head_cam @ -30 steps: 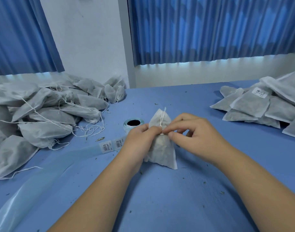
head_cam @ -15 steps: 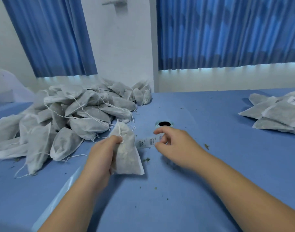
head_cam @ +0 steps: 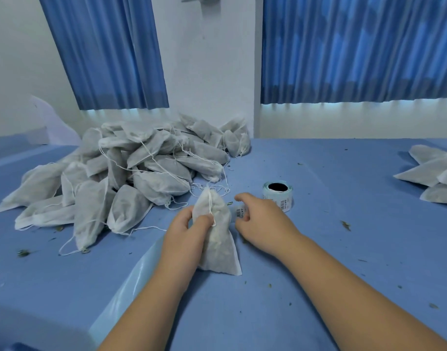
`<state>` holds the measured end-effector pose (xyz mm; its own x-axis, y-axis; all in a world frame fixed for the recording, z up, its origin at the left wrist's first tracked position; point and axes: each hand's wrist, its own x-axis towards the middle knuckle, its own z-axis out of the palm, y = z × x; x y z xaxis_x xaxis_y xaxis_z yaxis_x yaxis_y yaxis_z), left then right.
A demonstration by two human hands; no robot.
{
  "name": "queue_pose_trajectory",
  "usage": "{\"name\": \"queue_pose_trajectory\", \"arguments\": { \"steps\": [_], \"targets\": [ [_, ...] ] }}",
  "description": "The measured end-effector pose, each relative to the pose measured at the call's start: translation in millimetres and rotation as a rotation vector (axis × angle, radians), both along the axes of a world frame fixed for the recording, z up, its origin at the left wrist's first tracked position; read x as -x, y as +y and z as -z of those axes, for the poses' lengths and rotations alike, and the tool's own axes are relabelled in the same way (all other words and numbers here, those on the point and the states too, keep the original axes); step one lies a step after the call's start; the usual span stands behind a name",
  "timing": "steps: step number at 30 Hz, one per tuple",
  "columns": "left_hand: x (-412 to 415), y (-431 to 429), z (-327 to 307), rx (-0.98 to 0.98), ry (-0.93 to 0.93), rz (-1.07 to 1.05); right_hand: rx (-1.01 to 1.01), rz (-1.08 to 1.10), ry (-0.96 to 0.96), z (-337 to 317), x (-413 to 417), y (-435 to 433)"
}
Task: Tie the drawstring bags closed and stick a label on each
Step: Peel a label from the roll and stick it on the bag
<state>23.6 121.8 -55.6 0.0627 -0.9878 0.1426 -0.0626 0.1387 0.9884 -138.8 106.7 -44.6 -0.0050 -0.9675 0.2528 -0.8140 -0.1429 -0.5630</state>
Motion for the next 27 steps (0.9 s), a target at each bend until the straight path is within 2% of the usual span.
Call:
{"name": "queue_pose_trajectory", "arguments": {
  "steps": [12, 20, 27],
  "targets": [
    [3, 1, 1, 0.04, -0.062, -0.001, 0.14, 0.078, -0.116, 8, 1, 2],
    [0, -2, 2, 0.01, -0.102, -0.056, 0.093, 0.078, -0.258, 6, 6, 10],
    [-3, -1, -1, -0.043, -0.127, -0.08, -0.009, 0.127, -0.211, 1, 11, 21]
  ]
}}
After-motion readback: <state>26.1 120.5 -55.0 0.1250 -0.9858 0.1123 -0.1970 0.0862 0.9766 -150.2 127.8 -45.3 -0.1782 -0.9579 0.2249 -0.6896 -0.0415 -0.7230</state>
